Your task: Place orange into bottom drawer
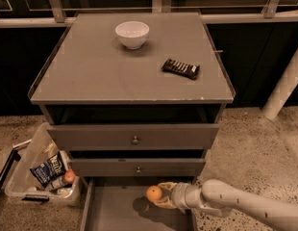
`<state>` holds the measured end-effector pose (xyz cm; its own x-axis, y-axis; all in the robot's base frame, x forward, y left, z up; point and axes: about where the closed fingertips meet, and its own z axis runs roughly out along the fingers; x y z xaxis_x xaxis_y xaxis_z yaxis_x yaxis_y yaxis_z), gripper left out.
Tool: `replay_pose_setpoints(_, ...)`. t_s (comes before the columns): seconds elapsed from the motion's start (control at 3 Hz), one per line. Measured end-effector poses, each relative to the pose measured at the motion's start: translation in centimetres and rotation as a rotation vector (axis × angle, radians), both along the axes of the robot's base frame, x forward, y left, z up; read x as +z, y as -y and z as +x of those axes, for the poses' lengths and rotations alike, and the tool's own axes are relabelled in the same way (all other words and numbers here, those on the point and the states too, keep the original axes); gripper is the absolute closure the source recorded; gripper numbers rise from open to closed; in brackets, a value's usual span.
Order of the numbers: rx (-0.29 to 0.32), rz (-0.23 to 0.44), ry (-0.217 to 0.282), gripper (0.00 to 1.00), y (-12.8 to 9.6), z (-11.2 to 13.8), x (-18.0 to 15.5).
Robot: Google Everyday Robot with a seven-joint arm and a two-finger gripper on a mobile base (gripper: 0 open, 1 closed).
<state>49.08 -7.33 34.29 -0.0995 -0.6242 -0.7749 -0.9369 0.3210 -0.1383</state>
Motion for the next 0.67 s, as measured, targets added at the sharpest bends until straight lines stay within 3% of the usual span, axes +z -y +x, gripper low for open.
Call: replay_pose_setpoints(0.67,-0.032,0.051,0.006,1.00,0.7,-0.1,-8.9)
